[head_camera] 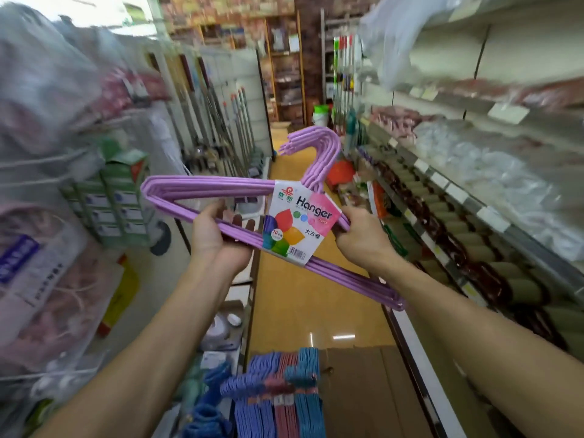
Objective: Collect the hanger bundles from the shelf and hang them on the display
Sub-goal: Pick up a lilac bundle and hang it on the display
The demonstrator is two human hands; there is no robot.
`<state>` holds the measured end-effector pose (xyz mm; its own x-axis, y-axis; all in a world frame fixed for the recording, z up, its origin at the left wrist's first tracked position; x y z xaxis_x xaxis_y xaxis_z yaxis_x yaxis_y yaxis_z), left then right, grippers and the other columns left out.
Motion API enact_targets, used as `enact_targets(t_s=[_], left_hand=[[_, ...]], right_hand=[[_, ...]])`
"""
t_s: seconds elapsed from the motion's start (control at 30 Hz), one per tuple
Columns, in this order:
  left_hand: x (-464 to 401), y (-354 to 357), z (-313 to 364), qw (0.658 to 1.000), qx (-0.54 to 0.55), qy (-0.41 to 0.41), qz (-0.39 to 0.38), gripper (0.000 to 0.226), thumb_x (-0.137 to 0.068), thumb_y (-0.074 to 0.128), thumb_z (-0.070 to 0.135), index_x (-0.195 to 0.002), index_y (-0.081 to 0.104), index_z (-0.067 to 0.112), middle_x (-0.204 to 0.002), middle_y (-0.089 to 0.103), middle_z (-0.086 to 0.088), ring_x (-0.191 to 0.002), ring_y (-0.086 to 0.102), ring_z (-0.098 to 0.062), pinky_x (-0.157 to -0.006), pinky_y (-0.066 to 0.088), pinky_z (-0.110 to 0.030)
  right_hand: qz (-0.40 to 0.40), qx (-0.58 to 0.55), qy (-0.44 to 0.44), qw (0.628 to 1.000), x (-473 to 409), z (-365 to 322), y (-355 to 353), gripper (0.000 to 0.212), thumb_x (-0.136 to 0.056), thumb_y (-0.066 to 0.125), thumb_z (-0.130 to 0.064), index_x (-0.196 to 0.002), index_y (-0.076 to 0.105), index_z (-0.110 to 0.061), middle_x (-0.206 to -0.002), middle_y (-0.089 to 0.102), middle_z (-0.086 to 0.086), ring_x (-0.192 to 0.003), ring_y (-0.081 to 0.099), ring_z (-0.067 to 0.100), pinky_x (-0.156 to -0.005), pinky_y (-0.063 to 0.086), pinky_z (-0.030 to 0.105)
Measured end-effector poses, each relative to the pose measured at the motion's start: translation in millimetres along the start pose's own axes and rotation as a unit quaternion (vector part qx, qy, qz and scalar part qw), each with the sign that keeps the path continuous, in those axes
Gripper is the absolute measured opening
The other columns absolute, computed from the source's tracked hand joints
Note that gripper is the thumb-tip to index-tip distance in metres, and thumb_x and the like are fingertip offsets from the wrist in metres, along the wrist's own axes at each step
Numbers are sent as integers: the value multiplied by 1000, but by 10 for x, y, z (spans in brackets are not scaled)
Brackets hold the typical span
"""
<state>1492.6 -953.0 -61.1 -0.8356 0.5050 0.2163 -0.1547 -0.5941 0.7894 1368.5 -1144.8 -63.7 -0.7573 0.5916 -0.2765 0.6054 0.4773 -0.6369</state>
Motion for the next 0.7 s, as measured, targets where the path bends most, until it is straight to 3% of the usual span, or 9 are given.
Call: enact_targets(t_s=[0.07, 0.13, 0.2, 0.3, 0.4, 0.43, 0.5, 0.6, 0.7], left_hand=[[170, 44, 166, 1000, 9, 21, 4, 13, -86, 65, 26, -93, 60, 17, -123, 62, -14, -128, 56, -35, -107, 43, -50], [404, 75, 320, 998, 27, 50, 22, 14, -90, 64, 28, -86, 56, 17, -106, 64, -11, -109, 65, -29, -98, 50, -44], [586, 107, 461, 996, 33, 73, 38, 20, -93, 61, 30, -82, 49, 18, -86, 53, -6, -83, 58, -20, -82, 52, -37], [780, 90, 693, 992, 37, 105, 51, 22, -92, 62, 32, -80, 47, 20, -80, 49, -2, -73, 52, -17, -75, 50, -33], [961, 44, 918, 987, 37, 146, 54, 25, -81, 69, 35, -96, 55, 21, -117, 64, -6, -107, 63, -23, -93, 48, -38], [1024, 41, 975, 985, 45, 160, 53, 34, -77, 70, 35, -105, 57, 22, -135, 60, -10, -121, 58, -28, -101, 45, -43], [1201, 67, 1062, 977, 68, 195, 49, 43, -80, 68, 34, -119, 60, 18, -142, 55, -14, -129, 54, -34, -106, 42, -51], [1562, 104, 1128, 962, 70, 246, 91, 22, -92, 58, 33, -105, 63, 15, -110, 70, -13, -104, 67, -32, -101, 46, -50], [1928, 95, 1124, 940, 102, 297, 131, 14, -94, 58, 28, -87, 57, 16, -74, 64, -7, -61, 68, -24, -68, 58, -35]], right_hand=[[2, -4, -23, 1000, 29, -226, -84, 16, -87, 56, -12, -77, 59, -25, -72, 63, 0, -72, 58, 29, -63, 51, 48], [3, -3, -50, 999, 56, -459, -141, 28, -88, 57, -13, -73, 60, -37, -70, 63, -5, -72, 59, 27, -62, 49, 43], [2, 0, -77, 997, 82, -683, -177, 44, -88, 58, -13, -69, 57, -52, -69, 62, -8, -74, 59, 26, -66, 49, 42], [-7, -10, -110, 994, 86, -954, -181, 45, -87, 60, -12, -66, 55, -52, -68, 60, -14, -76, 58, 24, -71, 49, 43], [-30, -30, -147, 988, 64, -1214, -158, 34, -88, 62, -10, -69, 53, -38, -71, 61, -12, -75, 59, 24, -63, 47, 39], [-37, -36, -166, 985, 62, -1306, -151, 34, -88, 62, -9, -69, 53, -36, -71, 61, -12, -74, 58, 23, -62, 46, 38], [-56, -53, -203, 976, 67, -1479, -121, 30, -86, 61, -8, -73, 58, -34, -71, 62, -12, -74, 59, 22, -62, 47, 37], [-86, -82, -241, 963, 129, -1707, -81, 36, -81, 57, -7, -101, 68, -35, -84, 72, -8, -79, 65, 21, -70, 56, 46], [-102, -95, -277, 951, 236, -1918, -72, 49, -75, 52, -11, -113, 64, -40, -91, 74, -8, -86, 65, 26, -74, 55, 48]])
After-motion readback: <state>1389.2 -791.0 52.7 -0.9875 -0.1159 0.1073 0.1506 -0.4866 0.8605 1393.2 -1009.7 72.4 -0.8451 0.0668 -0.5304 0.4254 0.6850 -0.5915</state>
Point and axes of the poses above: each hand's wrist, its own x-axis away from the middle knuckle, its own y-axis out of the palm, z = x × y, the point moved 7 cm from there along -x, towards the middle knuckle
